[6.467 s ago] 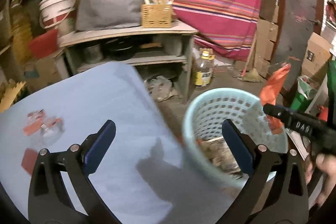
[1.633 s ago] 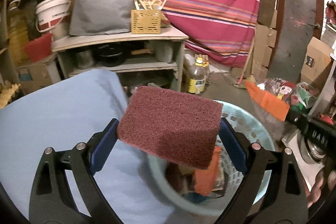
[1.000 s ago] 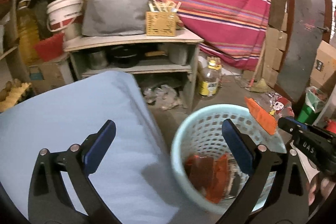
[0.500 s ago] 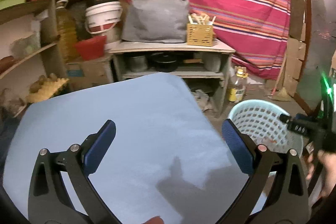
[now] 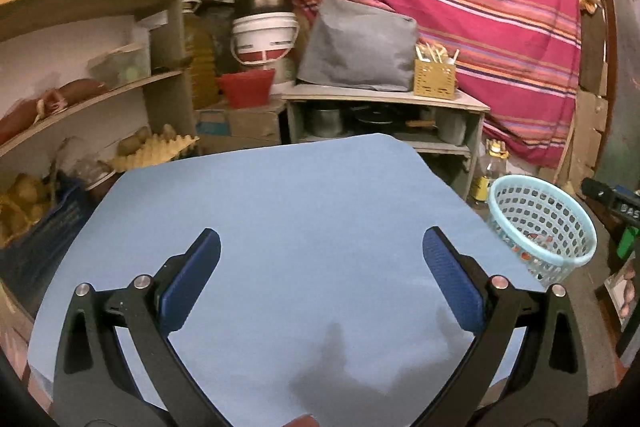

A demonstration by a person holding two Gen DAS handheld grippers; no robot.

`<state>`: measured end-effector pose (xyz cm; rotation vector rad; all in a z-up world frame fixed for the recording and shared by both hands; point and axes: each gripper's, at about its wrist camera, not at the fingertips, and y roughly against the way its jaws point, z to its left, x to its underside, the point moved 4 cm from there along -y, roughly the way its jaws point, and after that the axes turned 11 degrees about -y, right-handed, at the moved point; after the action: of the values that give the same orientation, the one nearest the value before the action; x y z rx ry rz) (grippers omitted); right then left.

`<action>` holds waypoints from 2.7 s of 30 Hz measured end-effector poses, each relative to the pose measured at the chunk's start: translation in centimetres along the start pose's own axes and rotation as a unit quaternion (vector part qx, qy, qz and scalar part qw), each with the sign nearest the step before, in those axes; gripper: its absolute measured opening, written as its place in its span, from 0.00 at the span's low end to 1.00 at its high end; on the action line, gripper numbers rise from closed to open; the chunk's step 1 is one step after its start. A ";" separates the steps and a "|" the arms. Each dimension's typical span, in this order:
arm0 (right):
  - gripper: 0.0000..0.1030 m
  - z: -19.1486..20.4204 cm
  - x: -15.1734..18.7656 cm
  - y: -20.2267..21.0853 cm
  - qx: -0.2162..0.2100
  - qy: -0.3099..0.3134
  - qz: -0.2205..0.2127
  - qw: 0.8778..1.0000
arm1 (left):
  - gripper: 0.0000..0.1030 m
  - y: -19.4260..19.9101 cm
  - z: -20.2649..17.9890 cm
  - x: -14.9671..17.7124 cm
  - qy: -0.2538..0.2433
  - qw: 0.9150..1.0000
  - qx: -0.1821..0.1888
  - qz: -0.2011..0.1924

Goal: Collect trash

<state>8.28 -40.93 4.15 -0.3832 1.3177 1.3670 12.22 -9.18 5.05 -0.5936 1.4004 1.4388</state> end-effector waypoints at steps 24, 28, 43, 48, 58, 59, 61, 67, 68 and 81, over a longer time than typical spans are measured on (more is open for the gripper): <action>0.96 8.8 12.3 6.3 -0.051 0.065 -0.002 0.997 | 0.95 5.1 5.5 9.0 0.032 0.999 -0.040 -0.010; 0.96 10.4 12.9 7.4 -0.051 0.087 -0.018 0.995 | 0.95 5.7 5.7 9.1 0.032 0.998 -0.051 -0.010; 0.96 11.2 13.4 8.1 -0.067 0.088 -0.026 0.994 | 0.95 6.6 5.4 9.5 0.023 0.997 -0.067 -0.009; 0.96 11.4 13.4 8.4 -0.064 0.095 -0.044 0.992 | 0.95 6.8 5.2 9.3 0.024 0.998 -0.059 -0.013; 0.96 11.3 14.0 9.2 -0.063 0.099 -0.052 0.992 | 0.95 6.8 4.9 9.3 0.018 0.998 -0.057 -0.017; 0.96 11.4 14.1 9.2 -0.063 0.100 -0.052 0.992 | 0.95 6.8 4.8 9.3 0.018 0.998 -0.057 -0.018; 0.96 11.4 14.3 9.3 -0.063 0.101 -0.052 0.992 | 0.95 6.8 4.6 9.3 0.017 0.998 -0.054 -0.017; 0.96 11.3 14.4 9.3 -0.064 0.099 -0.054 0.992 | 0.95 6.7 4.2 9.5 0.013 0.998 -0.055 -0.017; 0.96 11.3 14.3 9.3 -0.063 0.100 -0.054 0.992 | 0.95 6.7 4.2 9.4 0.011 0.998 -0.055 -0.017; 0.96 11.2 14.4 9.6 -0.061 0.099 -0.059 0.991 | 0.95 6.7 4.0 9.7 0.006 0.998 -0.057 -0.018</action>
<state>0.76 -22.13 0.35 -0.6857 1.3524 1.3395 3.84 -1.30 0.44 -0.6982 1.3174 1.4944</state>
